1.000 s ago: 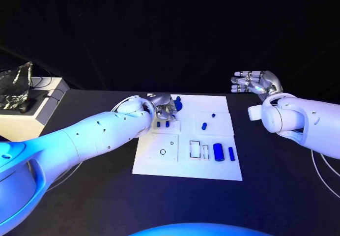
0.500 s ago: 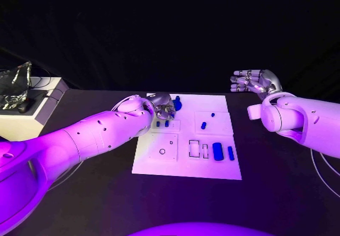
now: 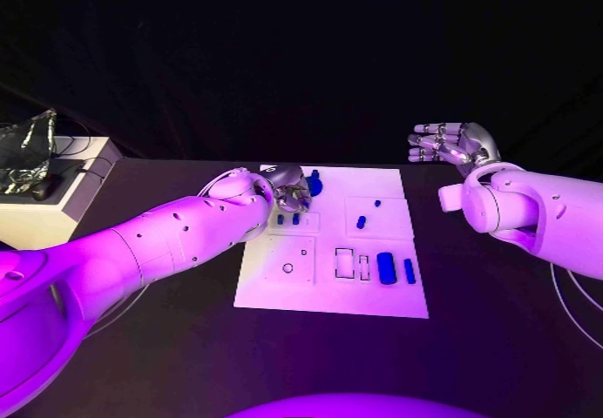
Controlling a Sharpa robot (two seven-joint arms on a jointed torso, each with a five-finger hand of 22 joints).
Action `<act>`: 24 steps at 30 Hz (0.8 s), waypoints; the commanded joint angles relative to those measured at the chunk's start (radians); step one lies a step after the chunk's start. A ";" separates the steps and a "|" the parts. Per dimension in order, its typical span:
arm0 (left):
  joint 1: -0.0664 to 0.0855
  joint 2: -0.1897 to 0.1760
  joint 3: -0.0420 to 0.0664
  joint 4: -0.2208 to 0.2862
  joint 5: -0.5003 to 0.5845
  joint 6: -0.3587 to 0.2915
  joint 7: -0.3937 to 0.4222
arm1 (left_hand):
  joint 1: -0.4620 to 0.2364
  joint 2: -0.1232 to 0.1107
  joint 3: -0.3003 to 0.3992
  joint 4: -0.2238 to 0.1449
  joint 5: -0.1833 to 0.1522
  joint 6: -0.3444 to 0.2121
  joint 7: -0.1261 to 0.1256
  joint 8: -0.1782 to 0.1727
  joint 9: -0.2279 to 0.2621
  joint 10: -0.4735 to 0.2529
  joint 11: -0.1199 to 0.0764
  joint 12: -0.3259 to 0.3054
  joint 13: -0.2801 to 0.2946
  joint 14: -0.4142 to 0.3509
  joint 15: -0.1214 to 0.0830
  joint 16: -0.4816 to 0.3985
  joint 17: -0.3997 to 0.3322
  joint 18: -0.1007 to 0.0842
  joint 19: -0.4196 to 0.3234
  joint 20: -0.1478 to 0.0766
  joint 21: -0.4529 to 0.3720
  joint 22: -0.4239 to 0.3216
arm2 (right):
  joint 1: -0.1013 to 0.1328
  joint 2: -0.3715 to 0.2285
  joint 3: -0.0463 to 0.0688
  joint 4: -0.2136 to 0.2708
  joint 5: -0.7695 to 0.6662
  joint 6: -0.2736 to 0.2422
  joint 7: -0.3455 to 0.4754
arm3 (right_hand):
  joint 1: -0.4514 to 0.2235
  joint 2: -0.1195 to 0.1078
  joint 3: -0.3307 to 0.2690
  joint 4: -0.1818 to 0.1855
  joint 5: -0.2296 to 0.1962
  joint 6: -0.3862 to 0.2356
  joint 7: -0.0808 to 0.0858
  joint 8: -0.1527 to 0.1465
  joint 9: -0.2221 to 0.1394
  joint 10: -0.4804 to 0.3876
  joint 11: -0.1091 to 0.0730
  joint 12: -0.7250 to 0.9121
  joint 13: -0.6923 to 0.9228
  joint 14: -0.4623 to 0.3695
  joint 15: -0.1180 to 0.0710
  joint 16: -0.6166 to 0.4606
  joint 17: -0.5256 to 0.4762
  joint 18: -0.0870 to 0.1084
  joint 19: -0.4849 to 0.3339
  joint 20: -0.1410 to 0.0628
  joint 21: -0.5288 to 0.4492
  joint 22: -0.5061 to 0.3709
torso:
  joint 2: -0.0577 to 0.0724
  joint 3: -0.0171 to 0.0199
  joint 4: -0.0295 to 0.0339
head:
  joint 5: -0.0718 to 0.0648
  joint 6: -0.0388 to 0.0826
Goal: Assemble the parts on the task board
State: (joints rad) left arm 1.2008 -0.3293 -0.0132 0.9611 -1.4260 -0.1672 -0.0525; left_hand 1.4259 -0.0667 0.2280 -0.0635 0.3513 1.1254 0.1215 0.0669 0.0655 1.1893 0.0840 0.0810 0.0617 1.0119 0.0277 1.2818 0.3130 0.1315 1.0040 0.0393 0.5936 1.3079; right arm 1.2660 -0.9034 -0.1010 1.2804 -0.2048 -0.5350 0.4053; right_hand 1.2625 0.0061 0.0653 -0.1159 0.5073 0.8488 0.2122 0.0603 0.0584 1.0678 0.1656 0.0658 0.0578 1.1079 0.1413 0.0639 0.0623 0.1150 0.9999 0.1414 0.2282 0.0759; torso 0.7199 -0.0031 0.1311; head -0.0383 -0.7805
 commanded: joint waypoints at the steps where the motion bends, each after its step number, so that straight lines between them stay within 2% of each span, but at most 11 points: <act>1: -0.002 0.000 -0.001 0.001 0.016 0.008 0.009 | -0.004 0.017 0.004 0.006 -0.005 0.022 -0.002 -0.002 0.002 0.019 -0.003 0.002 0.002 0.003 -0.006 0.005 0.000 0.007 -0.008 -0.003 0.006 0.020 | 0.001 0.000 0.001 0.002 -0.009 0.013 0.016 | -0.006 0.004 -0.002 0.000 0.005 0.002 -0.002 -0.005 -0.001 -0.004 -0.004 -0.006 0.000 -0.007 0.000 -0.003 -0.001 -0.002 -0.004 0.000 0.007 -0.001 | 0.000 -0.0005 -0.0001 | 0.001 0.001; 3: -0.002 -0.002 -0.001 0.002 0.020 -0.003 0.009 | -0.003 0.031 0.003 0.007 -0.006 0.055 -0.008 0.005 0.007 0.054 -0.016 0.013 0.004 0.015 -0.016 0.009 0.002 0.007 -0.003 -0.006 0.011 0.021 | 0.001 0.000 0.001 0.003 -0.010 0.011 0.018 | -0.006 0.004 -0.002 0.002 0.005 0.004 -0.002 -0.005 -0.001 -0.004 -0.004 -0.006 0.000 -0.007 0.000 -0.003 -0.001 -0.002 -0.004 0.000 0.007 -0.001 | 0.000 -0.0005 -0.0005 | 0.002 0.003; 9: -0.002 -0.006 -0.001 0.004 0.031 -0.048 0.019 | 0.013 0.046 0.007 -0.016 -0.006 0.088 -0.009 -0.003 0.005 0.096 -0.027 -0.004 0.003 0.050 -0.030 0.000 0.007 0.005 0.011 -0.025 0.038 0.022 | 0.001 0.000 0.001 0.004 -0.013 0.010 0.019 | -0.005 0.005 -0.001 0.004 0.006 0.009 -0.002 -0.004 0.000 -0.002 -0.005 -0.006 0.000 -0.005 -0.001 -0.003 -0.001 -0.001 -0.003 -0.001 0.008 -0.001 | 0.000 -0.0004 -0.0005 | 0.001 0.004; 13: -0.003 -0.010 -0.001 0.005 0.051 -0.093 0.038 | 0.006 0.049 0.027 -0.039 -0.005 0.090 -0.009 -0.004 0.004 0.104 -0.028 -0.013 0.003 0.054 -0.031 -0.012 0.021 0.001 0.001 -0.032 0.065 0.021 | 0.001 0.001 0.001 0.004 -0.014 0.005 0.024 | -0.005 0.004 0.001 0.004 0.007 0.011 -0.002 -0.004 0.000 -0.001 -0.005 -0.006 0.000 -0.004 -0.001 -0.003 -0.001 -0.001 -0.003 -0.001 0.008 -0.001 | 0.001 -0.0008 -0.0007 | 0.000 0.004; 20: -0.004 -0.025 0.001 0.022 0.084 -0.127 0.051 | 0.001 0.047 0.046 -0.055 -0.004 0.089 -0.005 -0.004 0.003 0.102 -0.026 -0.013 0.003 0.055 -0.030 -0.019 0.035 0.003 -0.009 -0.034 0.088 0.020 | 0.001 0.002 0.001 0.003 -0.014 0.001 0.027 | -0.004 0.004 0.003 0.004 0.008 0.015 -0.002 -0.005 0.000 0.001 -0.005 -0.006 0.000 -0.002 -0.002 -0.003 -0.001 -0.001 -0.002 -0.002 0.009 -0.001 | 0.002 0.0000 -0.0010 | 0.001 0.006; 24: -0.004 -0.039 0.008 0.043 0.106 -0.134 0.056 | -0.001 0.045 0.051 -0.059 -0.003 0.087 -0.005 -0.004 0.003 0.101 -0.025 -0.013 0.003 0.055 -0.030 -0.021 0.038 0.003 -0.011 -0.034 0.093 0.019 | 0.001 0.002 0.001 0.003 -0.014 0.001 0.027 | -0.004 0.004 0.003 0.004 0.008 0.015 -0.002 -0.005 0.000 0.001 -0.005 -0.006 0.000 -0.002 -0.002 -0.003 -0.001 -0.001 -0.002 -0.002 0.009 -0.001 | 0.000 -0.0005 0.0001 | 0.000 0.006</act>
State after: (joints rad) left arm 1.1965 -0.3665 -0.0074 0.9955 -1.3607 -0.2650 -0.0215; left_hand 1.4266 -0.0270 0.2761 -0.1179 0.3446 1.2079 0.1130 0.0629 0.0688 1.2849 0.0557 0.0685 0.0629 1.0596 -0.0019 1.2643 0.3505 0.1300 0.9986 0.0052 0.6797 1.3078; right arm 1.2667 -0.9020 -0.1009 1.2824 -0.2090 -0.5378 0.4135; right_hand 1.2625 0.0061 0.0653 -0.1159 0.5111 0.8558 0.2126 0.0603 0.0585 1.0678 0.1656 0.0658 0.0578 1.1079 0.1414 0.0639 0.0624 0.1150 0.9999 0.1414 0.2331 0.0758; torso 0.7212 -0.0034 0.1302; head -0.0379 -0.7741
